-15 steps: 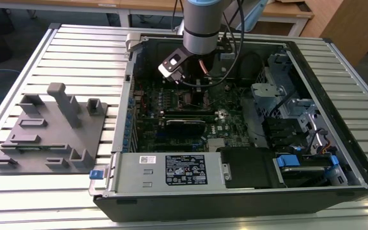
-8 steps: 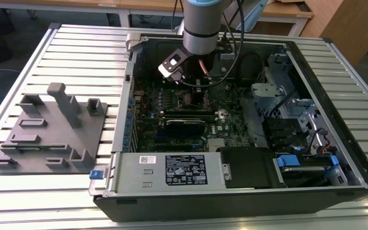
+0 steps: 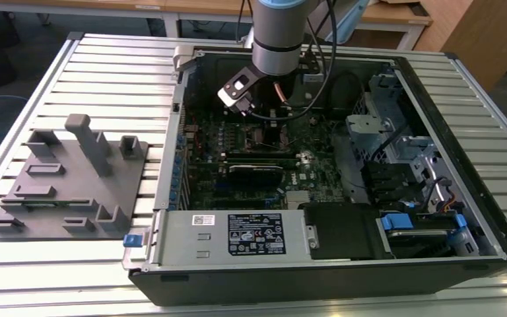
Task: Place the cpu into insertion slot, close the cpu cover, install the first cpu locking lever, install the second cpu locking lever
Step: 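Place the cpu into insertion slot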
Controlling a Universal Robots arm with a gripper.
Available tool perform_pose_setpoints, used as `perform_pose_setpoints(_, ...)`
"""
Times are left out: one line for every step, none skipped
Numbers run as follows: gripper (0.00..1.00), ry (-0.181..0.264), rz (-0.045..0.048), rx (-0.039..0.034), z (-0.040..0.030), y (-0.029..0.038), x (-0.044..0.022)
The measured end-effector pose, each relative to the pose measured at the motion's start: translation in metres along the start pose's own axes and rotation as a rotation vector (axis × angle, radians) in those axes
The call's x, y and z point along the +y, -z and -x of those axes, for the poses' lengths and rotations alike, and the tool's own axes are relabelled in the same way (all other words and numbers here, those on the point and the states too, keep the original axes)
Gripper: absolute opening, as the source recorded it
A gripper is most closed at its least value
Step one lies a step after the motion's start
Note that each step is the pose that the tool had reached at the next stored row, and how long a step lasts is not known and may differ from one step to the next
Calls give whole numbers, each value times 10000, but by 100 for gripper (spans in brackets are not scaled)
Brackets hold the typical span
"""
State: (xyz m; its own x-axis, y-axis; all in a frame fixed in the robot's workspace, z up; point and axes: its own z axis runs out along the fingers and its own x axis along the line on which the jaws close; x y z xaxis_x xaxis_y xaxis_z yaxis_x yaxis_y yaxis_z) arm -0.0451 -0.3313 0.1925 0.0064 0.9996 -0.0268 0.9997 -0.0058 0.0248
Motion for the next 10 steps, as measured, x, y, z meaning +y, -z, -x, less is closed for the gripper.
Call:
perform_pose_setpoints(54, 0, -4, 0, 0, 0, 0)
perform_pose_setpoints(54, 0, -9, 0, 0, 0, 0)
perform_pose_setpoints(54, 1, -13, 1, 0, 0, 0)
perform_pose_setpoints(54, 1, -18, 1, 0, 0, 0)
perform_pose_setpoints(54, 1, -23, 0, 0, 0, 0)
perform_pose_setpoints(54, 1, -27, 1, 0, 0, 0)
perform_pose_setpoints(54, 1, -31, 1, 0, 0, 0)
perform_pose_setpoints(54, 1, -30, 1, 0, -1, 2)
perform_pose_setpoints(54, 3, -31, 1, 0, -1, 5)
perform_pose_setpoints(54, 2, -32, 2, 0, -1, 8)
